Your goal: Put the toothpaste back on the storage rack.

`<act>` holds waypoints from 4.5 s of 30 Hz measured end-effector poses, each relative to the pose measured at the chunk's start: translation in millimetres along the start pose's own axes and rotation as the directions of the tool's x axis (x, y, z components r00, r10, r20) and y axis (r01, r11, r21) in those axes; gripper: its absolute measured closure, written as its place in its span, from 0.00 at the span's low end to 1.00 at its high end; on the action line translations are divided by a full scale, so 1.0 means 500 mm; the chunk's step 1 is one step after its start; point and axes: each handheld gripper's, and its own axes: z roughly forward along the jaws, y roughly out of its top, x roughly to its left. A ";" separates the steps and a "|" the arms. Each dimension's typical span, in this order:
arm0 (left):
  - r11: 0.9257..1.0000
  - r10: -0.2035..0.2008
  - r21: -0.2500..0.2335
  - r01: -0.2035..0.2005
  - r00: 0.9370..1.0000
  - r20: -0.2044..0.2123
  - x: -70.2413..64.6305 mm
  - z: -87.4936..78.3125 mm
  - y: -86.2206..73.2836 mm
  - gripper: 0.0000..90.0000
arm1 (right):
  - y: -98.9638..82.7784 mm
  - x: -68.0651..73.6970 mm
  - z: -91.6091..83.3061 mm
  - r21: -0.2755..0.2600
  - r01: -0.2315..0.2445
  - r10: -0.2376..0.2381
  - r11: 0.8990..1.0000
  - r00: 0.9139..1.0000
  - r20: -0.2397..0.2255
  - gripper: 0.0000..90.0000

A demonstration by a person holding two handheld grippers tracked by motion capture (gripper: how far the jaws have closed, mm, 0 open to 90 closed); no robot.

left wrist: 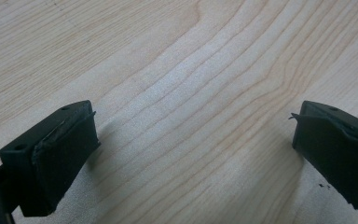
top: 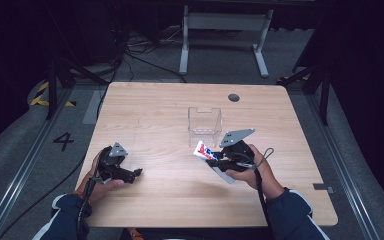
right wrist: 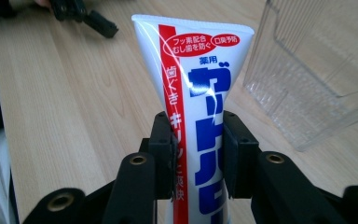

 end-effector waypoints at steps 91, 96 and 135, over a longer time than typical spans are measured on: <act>1.000 -0.010 -0.001 0.010 1.000 0.002 -0.002 0.000 -0.001 0.01 | 0.115 -0.220 0.038 -0.331 0.016 0.027 0.943 0.992 0.125 0.78; 1.000 -0.011 -0.001 0.011 1.000 0.001 -0.002 0.000 -0.001 0.00 | 0.105 -0.228 0.042 -0.331 0.007 0.036 0.944 0.992 0.122 0.78; 1.000 -0.011 0.000 0.011 1.000 -0.002 -0.002 0.000 -0.001 0.01 | 0.023 -0.217 0.102 -0.216 -0.025 0.042 0.976 0.997 0.072 0.73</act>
